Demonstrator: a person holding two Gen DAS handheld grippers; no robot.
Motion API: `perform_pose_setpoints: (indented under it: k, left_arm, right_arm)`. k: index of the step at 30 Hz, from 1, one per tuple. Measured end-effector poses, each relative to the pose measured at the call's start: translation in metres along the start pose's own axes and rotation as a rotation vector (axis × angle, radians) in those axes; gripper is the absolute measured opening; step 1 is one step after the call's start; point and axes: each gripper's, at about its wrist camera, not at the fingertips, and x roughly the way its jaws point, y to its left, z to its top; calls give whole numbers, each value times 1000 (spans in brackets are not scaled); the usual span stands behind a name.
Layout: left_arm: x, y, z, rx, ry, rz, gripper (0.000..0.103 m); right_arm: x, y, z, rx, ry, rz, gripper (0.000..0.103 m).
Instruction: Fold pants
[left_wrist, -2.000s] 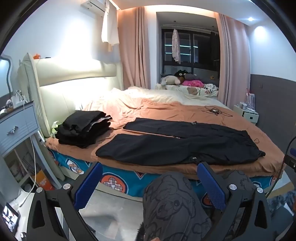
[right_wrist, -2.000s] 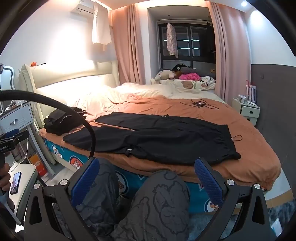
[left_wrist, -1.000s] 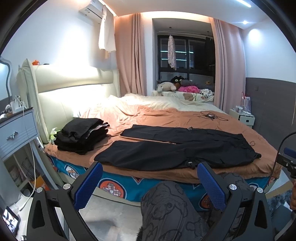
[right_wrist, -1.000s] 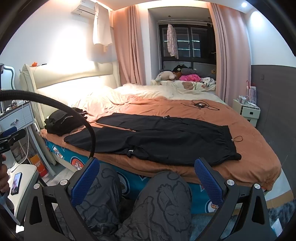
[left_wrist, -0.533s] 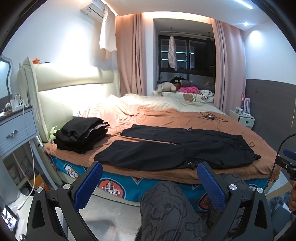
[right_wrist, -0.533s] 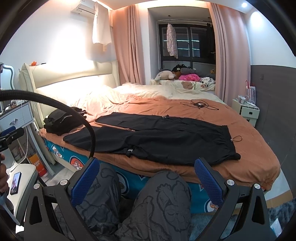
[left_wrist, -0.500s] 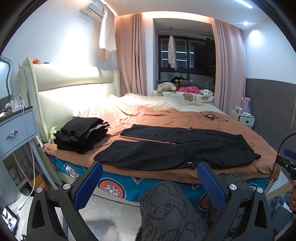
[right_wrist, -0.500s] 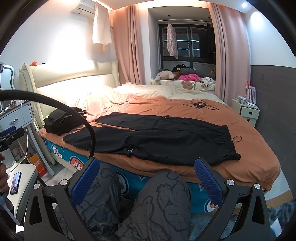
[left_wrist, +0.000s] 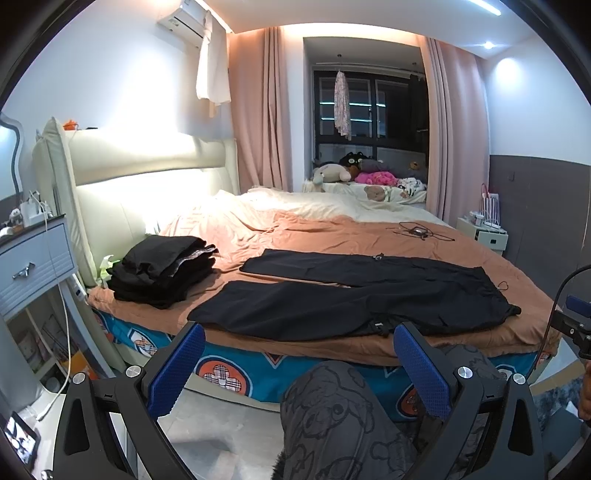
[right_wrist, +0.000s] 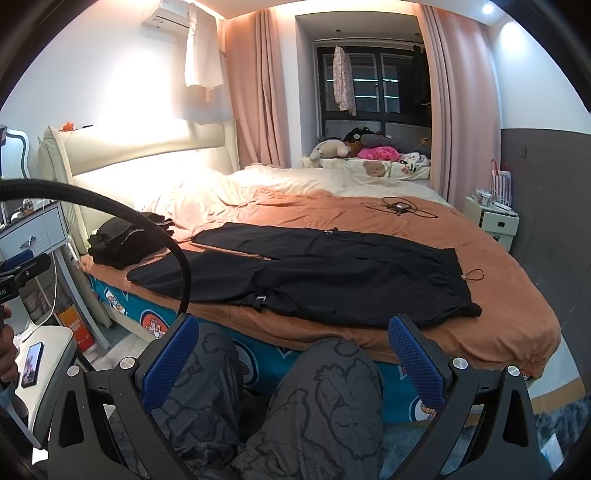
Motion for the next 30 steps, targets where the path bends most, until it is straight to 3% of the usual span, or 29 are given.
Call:
perform_pose_setpoints:
  k: [30]
  left_arm:
    - [16, 8, 6, -17, -12, -5, 103]
  right_arm:
    - [10, -5, 6, -1, 4, -2, 103]
